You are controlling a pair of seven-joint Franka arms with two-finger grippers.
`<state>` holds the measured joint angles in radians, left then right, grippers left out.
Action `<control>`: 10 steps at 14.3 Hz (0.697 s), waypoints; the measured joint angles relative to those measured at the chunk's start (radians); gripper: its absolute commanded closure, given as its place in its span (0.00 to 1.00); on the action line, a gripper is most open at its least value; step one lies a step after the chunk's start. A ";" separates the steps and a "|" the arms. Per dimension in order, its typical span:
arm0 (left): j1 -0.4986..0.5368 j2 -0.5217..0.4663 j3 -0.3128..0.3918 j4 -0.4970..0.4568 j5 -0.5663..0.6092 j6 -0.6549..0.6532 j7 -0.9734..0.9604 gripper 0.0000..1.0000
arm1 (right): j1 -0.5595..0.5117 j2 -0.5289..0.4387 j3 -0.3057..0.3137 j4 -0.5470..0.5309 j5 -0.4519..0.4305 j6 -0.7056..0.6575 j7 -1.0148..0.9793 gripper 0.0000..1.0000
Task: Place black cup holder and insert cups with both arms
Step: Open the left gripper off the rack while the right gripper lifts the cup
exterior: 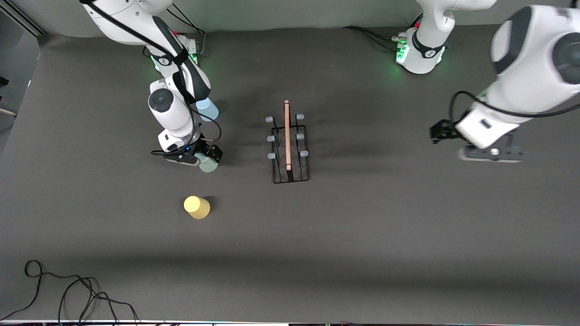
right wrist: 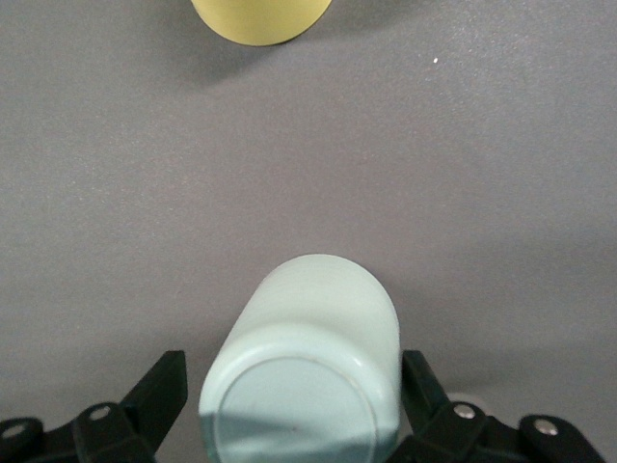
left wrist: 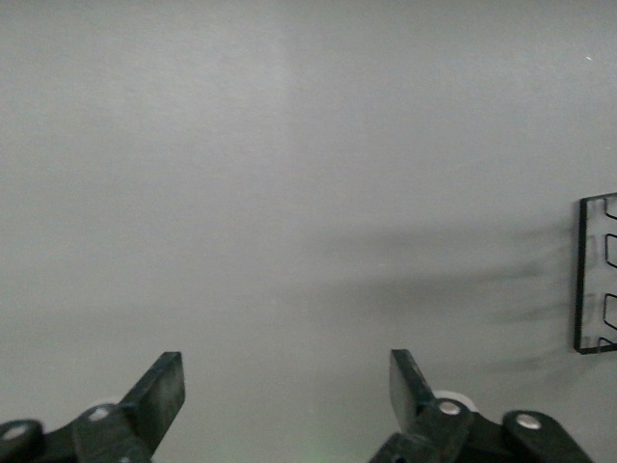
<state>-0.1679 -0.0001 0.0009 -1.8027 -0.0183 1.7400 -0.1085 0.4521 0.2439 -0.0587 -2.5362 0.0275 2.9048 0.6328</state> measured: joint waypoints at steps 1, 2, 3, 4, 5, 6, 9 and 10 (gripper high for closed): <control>0.018 -0.011 0.000 -0.001 0.000 0.002 0.009 0.09 | 0.000 0.000 -0.001 0.000 0.000 -0.001 0.000 1.00; 0.032 -0.022 0.000 -0.003 0.003 0.004 0.014 0.09 | 0.000 -0.001 -0.002 0.001 0.000 -0.003 0.000 1.00; 0.046 -0.032 -0.001 -0.004 0.009 0.007 0.028 0.08 | 0.000 -0.006 -0.002 0.004 0.000 -0.009 0.000 1.00; 0.062 -0.044 -0.001 -0.004 0.013 0.008 0.058 0.08 | 0.000 -0.013 -0.003 0.009 0.000 -0.023 0.000 1.00; 0.078 -0.055 -0.001 -0.006 0.015 0.008 0.087 0.08 | 0.000 -0.026 -0.003 0.017 0.000 -0.048 0.000 1.00; 0.094 -0.065 -0.001 -0.007 0.017 0.008 0.106 0.07 | 0.000 -0.049 -0.004 0.028 0.000 -0.099 0.000 1.00; 0.114 -0.082 -0.001 -0.008 0.042 0.007 0.130 0.04 | 0.000 -0.164 -0.006 0.095 0.000 -0.341 0.029 1.00; 0.114 -0.084 -0.001 -0.008 0.046 0.004 0.131 0.04 | 0.001 -0.208 -0.005 0.112 0.000 -0.401 0.061 1.00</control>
<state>-0.0543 -0.0842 -0.0001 -1.8105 0.0281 1.7435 0.0228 0.4527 0.0357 -0.0633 -2.4246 0.0275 2.5040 0.6942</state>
